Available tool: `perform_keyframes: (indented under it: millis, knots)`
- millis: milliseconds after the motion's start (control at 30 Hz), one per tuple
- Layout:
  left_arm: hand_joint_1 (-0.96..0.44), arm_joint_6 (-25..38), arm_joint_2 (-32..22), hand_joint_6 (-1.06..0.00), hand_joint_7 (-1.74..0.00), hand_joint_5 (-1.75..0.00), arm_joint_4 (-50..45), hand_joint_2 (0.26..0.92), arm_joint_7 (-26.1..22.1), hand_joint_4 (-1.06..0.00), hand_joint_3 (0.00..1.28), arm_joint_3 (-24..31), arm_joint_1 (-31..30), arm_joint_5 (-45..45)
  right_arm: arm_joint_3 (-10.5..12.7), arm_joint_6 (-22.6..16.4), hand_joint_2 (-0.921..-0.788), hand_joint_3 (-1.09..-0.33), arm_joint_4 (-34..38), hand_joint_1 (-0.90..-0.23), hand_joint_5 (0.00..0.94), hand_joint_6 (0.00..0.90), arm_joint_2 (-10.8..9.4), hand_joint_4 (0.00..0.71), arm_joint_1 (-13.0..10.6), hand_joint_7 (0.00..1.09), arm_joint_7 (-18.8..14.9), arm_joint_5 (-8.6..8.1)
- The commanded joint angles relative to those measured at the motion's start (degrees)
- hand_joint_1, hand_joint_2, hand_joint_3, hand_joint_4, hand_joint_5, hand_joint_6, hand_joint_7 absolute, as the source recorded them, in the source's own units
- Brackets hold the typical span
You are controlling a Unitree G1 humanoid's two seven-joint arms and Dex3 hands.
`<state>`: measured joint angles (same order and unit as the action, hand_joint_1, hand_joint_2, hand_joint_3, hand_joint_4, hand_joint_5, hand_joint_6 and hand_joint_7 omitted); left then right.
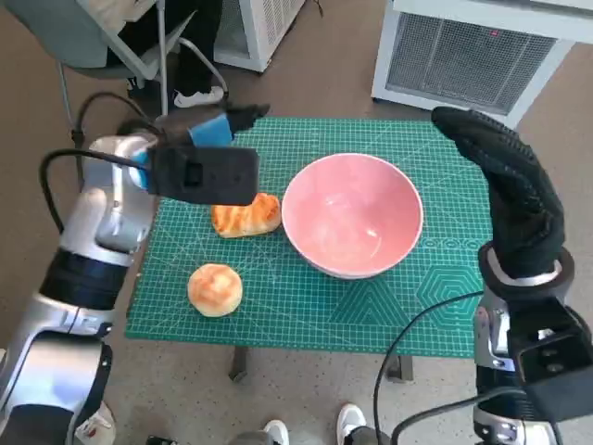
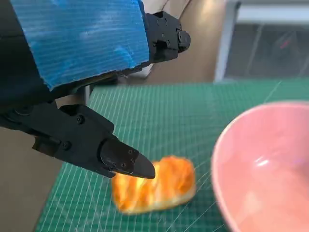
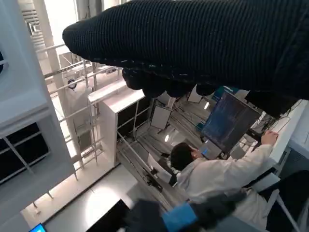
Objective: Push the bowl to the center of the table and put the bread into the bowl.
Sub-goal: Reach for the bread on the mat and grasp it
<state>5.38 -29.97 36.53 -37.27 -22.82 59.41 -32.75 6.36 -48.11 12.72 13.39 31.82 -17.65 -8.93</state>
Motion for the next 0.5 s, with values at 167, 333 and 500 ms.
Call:
perform_keyframes:
  millis: [167,333,500]
  knots:
    - [-0.37,-2.01,6.64,-0.14,-0.04,-0.01,14.13,0.774,6.21,-0.03,0.01,-3.72,1.78,-2.32,-0.30,0.08,-0.921,-0.789,0.59,-0.546,0.005,-0.001,0.80,0.300,-0.58,0.68,-0.69,-0.08]
    - [-0.35,-2.65,8.94,-0.15,-0.03,0.00,20.04,0.773,8.37,-0.03,0.01,-5.09,2.47,-3.06,-0.33,0.19,-0.921,-0.789,0.54,-0.546,0.005,-0.001,0.98,0.300,-0.56,0.68,-0.77,-0.17]
    - [-0.35,-2.66,11.56,-0.16,-0.03,0.00,26.48,0.775,9.85,-0.03,0.01,-7.01,2.99,-4.46,-0.38,0.50,-0.921,-0.789,0.32,-0.546,0.005,-0.001,1.20,0.300,-0.62,0.68,-1.12,-0.78]
